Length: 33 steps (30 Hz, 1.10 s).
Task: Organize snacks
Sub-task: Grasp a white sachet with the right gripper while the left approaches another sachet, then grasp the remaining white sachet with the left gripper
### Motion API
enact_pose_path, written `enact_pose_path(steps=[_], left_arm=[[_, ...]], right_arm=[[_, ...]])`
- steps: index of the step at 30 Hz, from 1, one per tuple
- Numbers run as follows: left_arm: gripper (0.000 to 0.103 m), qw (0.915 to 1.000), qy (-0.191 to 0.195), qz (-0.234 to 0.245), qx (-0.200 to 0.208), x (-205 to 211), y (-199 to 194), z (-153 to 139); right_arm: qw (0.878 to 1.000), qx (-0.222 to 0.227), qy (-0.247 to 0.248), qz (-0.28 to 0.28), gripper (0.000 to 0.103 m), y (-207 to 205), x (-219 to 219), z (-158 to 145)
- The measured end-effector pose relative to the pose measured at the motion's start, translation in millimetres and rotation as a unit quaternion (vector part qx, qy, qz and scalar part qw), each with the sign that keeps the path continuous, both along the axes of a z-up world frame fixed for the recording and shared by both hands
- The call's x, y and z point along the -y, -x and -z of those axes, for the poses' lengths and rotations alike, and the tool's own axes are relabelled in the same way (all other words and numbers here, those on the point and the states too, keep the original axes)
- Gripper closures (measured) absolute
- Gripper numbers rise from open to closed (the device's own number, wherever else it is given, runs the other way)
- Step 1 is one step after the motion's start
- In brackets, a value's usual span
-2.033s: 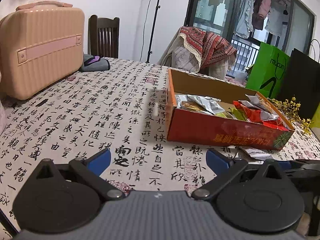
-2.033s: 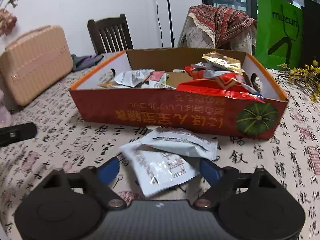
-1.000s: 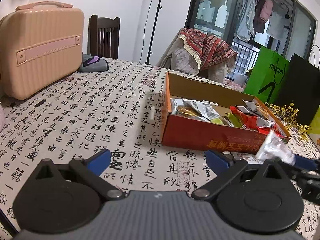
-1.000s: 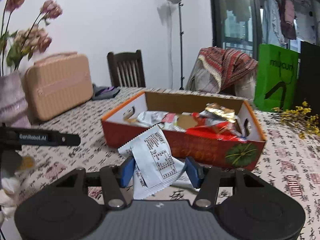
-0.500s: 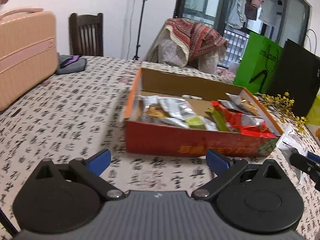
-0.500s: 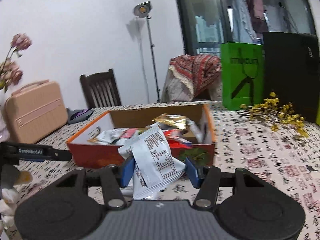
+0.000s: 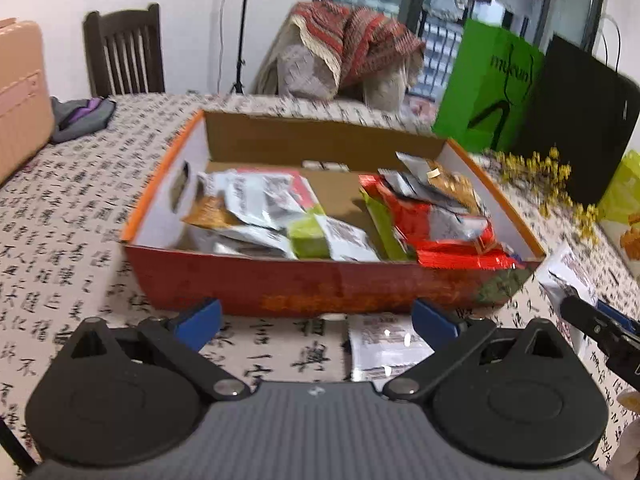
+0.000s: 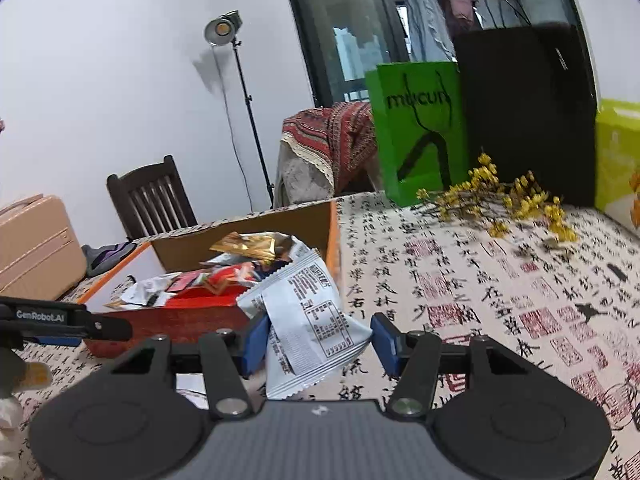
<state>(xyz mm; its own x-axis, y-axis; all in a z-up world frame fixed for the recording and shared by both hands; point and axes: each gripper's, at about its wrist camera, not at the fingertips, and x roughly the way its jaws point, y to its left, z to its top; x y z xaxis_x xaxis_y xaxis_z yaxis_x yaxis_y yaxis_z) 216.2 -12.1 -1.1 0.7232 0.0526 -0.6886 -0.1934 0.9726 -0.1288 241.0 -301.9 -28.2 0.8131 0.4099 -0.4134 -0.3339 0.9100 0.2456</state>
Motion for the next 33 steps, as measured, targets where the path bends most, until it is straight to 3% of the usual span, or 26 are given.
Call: enact_pose_path(steps=[8, 16, 24, 33], left_arm=[[0.000, 0.9984, -0.010, 0.036, -0.043, 35.9, -23.2, 24.7], [0.000, 0.9968, -0.030, 0.035, -0.065, 55.9, -38.6, 38.3], [0.000, 0.9956, -0.054, 0.026, -0.072, 66.8, -43.3, 46.5], [0.000, 0.9961, -0.057, 0.014, -0.065, 71.6, -41.9, 48.7]], right_arm=[[0.999, -0.020, -0.022, 0.015, 0.048, -8.3, 8.0, 13.9], [0.999, -0.020, -0.023, 0.023, 0.048, -5.5, 9.4, 16.2], [0.999, -0.017, -0.019, 0.031, 0.048, -4.3, 9.9, 15.9], [0.999, -0.017, -0.019, 0.032, 0.048, -4.8, 10.8, 16.4]])
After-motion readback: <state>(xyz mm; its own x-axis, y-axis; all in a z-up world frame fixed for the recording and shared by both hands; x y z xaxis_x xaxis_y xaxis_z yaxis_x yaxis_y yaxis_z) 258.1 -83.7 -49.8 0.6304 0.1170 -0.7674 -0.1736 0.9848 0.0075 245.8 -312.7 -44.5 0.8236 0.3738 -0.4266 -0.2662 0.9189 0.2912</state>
